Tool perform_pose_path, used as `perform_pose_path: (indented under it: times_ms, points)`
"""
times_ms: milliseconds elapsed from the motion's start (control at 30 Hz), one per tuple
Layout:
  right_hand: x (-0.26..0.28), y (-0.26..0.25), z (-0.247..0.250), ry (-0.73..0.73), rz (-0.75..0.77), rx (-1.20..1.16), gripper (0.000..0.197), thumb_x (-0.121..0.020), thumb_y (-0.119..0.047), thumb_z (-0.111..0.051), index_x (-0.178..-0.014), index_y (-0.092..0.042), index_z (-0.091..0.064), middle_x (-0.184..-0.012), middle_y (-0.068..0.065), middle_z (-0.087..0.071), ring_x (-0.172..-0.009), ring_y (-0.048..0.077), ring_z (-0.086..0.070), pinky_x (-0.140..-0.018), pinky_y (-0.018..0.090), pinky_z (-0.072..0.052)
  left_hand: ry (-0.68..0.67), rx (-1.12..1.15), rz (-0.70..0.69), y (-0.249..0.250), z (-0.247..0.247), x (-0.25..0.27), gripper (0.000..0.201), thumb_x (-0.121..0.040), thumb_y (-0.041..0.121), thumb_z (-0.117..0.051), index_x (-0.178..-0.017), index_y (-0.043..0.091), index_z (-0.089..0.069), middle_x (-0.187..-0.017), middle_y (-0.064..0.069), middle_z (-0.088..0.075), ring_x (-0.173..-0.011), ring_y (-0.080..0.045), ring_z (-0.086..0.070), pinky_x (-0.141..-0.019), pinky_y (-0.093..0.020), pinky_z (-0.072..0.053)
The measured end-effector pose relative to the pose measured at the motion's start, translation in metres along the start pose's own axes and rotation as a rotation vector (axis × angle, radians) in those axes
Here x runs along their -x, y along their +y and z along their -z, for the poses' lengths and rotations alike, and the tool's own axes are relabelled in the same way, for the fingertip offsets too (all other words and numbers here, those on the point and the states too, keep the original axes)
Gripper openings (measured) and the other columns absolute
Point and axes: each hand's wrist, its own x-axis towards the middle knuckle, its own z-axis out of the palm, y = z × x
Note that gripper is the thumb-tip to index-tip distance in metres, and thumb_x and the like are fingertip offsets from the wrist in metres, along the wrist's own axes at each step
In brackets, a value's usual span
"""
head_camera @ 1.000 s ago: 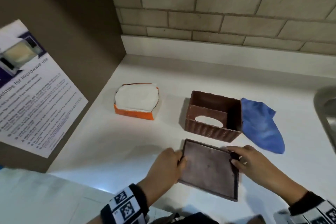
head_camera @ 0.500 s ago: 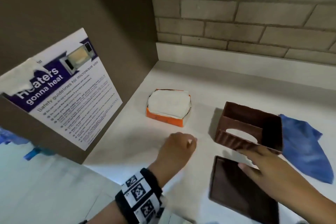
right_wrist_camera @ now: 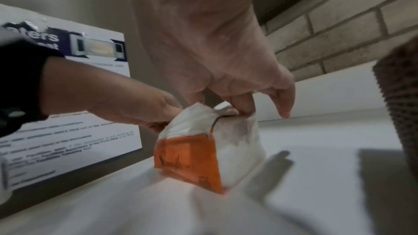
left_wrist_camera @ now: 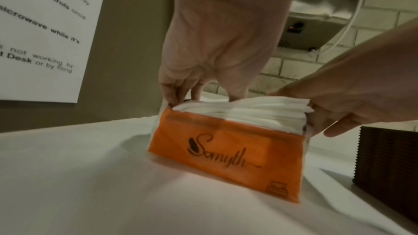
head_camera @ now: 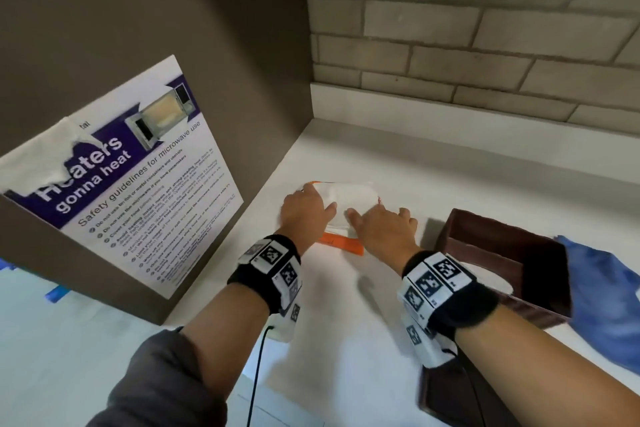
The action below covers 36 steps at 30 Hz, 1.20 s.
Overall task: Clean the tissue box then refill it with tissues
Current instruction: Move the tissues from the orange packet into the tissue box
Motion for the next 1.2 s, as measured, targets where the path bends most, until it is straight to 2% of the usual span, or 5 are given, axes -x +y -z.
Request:
perform_pose_path:
  times_ms: [400, 600, 933, 1100, 1200]
  points:
    - [-0.037, -0.005, -0.001, -0.114, -0.232, -0.41, 0.037, -0.076, -0.045, -0.066, -0.088, -0.012, -0.057, -0.103, 0.009, -0.064, -0.11, 0.035, -0.051, -0.08, 0.036, -0.04, -0.166, 0.171, 0.007, -0.013, 0.012, -0.015, 0.081, -0.082, 0.055, -0.069, -0.132, 0.005, -0.032, -0.145, -0.005, -0.05, -0.133, -0.029, -0.05, -0.107, -0.042, -0.042]
    - [-0.051, 0.011, -0.016, -0.166, -0.171, -0.663, 0.101, -0.029, -0.061, -0.072, -0.121, -0.02, -0.057, -0.12, 0.007, -0.064, -0.114, 0.032, -0.056, -0.099, 0.05, -0.046, -0.147, 0.38, 0.117, -0.016, 0.018, -0.015, 0.066, -0.081, 0.043, -0.075, -0.128, 0.009, -0.044, -0.134, -0.006, -0.054, -0.124, -0.026, -0.054, -0.091, -0.03, -0.043]
    - [-0.069, 0.028, -0.025, -0.17, -0.185, -0.693, 0.072, -0.036, -0.05, -0.075, -0.104, -0.033, -0.058, -0.101, -0.005, -0.068, -0.108, 0.03, -0.054, -0.089, 0.047, -0.052, -0.217, 0.789, 0.191, -0.032, 0.02, -0.016, 0.052, -0.082, 0.03, -0.078, -0.118, 0.024, -0.04, -0.122, -0.001, -0.05, -0.101, -0.018, -0.054, -0.062, -0.022, -0.04]
    - [-0.041, 0.017, 0.007, -0.209, -0.164, -0.727, 0.071, -0.044, -0.036, -0.084, -0.106, -0.031, -0.049, -0.108, -0.003, -0.063, -0.111, 0.029, -0.053, -0.093, 0.046, -0.05, -0.244, 1.005, 0.186, -0.033, 0.021, -0.009, 0.098, -0.04, 0.038, -0.089, -0.121, 0.036, -0.034, -0.141, -0.005, -0.04, -0.126, -0.023, -0.052, -0.095, -0.041, -0.054]
    - [-0.024, 0.015, 0.023, -0.248, -0.182, -0.841, 0.07, -0.069, -0.009, -0.08, -0.117, -0.021, -0.031, -0.103, 0.001, -0.053, -0.098, 0.021, -0.054, -0.074, 0.031, -0.055, -0.269, 1.038, 0.148, -0.036, 0.021, -0.009, 0.107, -0.032, 0.034, -0.088, -0.123, 0.041, -0.031, -0.144, -0.009, -0.036, -0.13, -0.029, -0.048, -0.108, -0.047, -0.047]
